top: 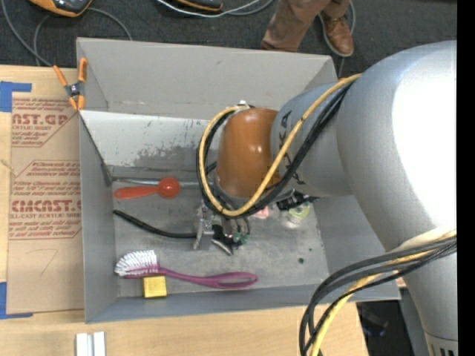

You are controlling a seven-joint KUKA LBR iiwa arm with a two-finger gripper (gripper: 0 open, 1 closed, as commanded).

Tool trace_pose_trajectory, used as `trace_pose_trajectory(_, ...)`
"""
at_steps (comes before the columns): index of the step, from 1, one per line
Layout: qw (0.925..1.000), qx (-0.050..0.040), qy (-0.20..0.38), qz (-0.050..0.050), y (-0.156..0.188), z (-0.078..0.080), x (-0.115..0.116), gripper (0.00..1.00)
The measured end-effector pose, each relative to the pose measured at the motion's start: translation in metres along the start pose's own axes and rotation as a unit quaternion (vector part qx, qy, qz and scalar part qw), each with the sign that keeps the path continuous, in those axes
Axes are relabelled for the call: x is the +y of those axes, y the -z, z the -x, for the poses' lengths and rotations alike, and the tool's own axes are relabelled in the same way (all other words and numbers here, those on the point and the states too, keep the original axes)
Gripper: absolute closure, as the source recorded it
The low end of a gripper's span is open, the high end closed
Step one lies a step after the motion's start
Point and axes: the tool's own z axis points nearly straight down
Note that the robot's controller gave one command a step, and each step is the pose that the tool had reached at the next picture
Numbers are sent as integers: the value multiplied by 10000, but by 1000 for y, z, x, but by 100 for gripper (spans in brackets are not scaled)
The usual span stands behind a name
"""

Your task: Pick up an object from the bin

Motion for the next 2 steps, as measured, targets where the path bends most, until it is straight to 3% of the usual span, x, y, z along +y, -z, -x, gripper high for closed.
trace_pose_trajectory(2, 10000, 28, 1, -2, 44, -1, 0, 100)
